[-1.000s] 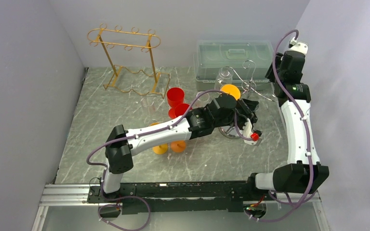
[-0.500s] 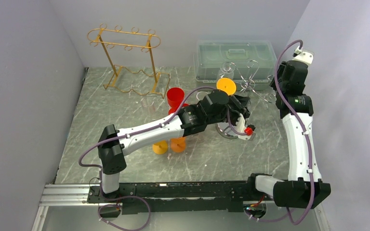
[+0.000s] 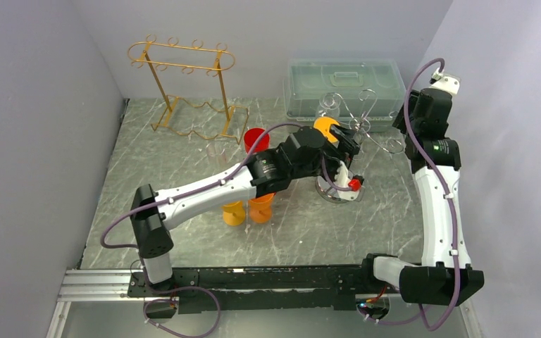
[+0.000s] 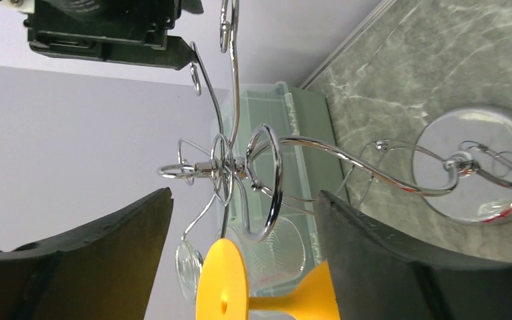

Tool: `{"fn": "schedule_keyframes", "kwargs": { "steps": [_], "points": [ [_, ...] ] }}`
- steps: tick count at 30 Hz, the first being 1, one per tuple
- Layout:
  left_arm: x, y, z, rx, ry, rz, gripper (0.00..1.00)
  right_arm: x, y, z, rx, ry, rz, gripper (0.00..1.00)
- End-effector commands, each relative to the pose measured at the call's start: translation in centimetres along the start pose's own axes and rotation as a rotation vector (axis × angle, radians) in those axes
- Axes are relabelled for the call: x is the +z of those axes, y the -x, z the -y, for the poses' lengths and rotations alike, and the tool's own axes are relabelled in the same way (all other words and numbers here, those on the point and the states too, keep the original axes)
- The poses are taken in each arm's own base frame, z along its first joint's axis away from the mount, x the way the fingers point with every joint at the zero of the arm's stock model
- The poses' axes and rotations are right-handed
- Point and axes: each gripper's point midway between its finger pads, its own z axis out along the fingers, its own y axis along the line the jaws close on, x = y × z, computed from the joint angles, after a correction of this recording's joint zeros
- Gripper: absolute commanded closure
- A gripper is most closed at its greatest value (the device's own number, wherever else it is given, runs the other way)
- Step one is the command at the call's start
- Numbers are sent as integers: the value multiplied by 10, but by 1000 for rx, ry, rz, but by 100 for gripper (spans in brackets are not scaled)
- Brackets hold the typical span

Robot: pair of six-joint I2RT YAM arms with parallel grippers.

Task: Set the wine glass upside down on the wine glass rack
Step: Adjust the wine rack at the center of the board, then pick up the wine glass at the center of the board.

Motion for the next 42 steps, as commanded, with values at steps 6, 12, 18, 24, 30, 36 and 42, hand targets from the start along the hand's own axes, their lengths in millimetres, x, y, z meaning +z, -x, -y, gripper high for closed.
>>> {"fn": "schedule_keyframes", "kwargs": {
  "steps": [6,12,18,24,30,36,42],
  "points": [
    [-83,57,-49,-252,-15,157,1,-21,46,9,38,-34,89,35],
    [-154,38,-72,-368,42,-6,1,-45,85,1,76,20,155,29],
    [-255,-49,-69,-661,86,-306,1,-76,111,-27,132,193,202,28],
    [-322,-111,13,-928,16,-567,2,-121,114,-101,54,344,238,27],
    [-364,-162,78,-1094,39,-799,16,-155,93,-155,-38,436,216,32],
    [-392,-218,132,-1323,41,-930,36,-189,67,-200,-129,513,206,35],
    [-383,-243,168,-1563,-44,-914,43,-216,50,-217,-184,547,213,35]
  ]
}}
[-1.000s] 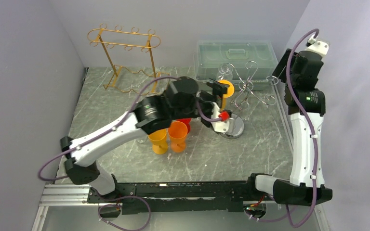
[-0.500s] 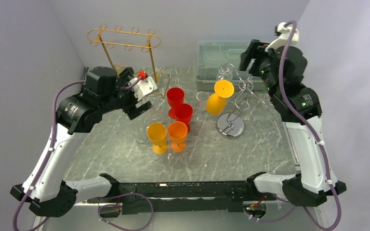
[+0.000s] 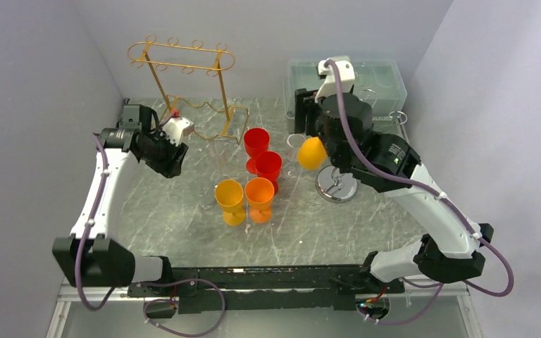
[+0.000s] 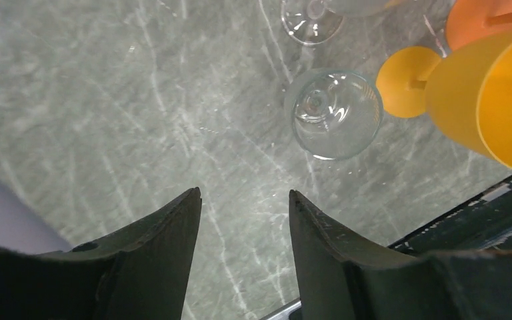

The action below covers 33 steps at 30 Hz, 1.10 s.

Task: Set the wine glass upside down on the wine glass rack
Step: Pick up the wine glass at the center of the board.

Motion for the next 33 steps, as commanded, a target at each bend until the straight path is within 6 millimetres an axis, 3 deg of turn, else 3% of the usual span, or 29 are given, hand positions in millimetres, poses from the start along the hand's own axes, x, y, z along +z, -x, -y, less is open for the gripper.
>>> {"fn": "schedule_keyframes", "kwargs": {
  "steps": [1,8,13,18,24,33],
  "points": [
    [15,5,11,-117,-141,37,42,-19,13,3,-3,-42,50,35],
    [33,17,20,-201,-223,85,30,-25,-6,-30,-27,20,27,35],
    [58,-1,30,-216,-277,17,18,-27,-19,-57,-5,109,-4,33],
    [80,-17,32,-161,-244,-34,17,-28,-34,-63,6,133,-31,32],
    [96,-24,24,-139,-203,-35,21,-30,-44,-66,27,149,-51,33],
    [109,-37,25,-112,-187,-25,44,-31,-60,-75,21,154,-86,36]
  ]
}}
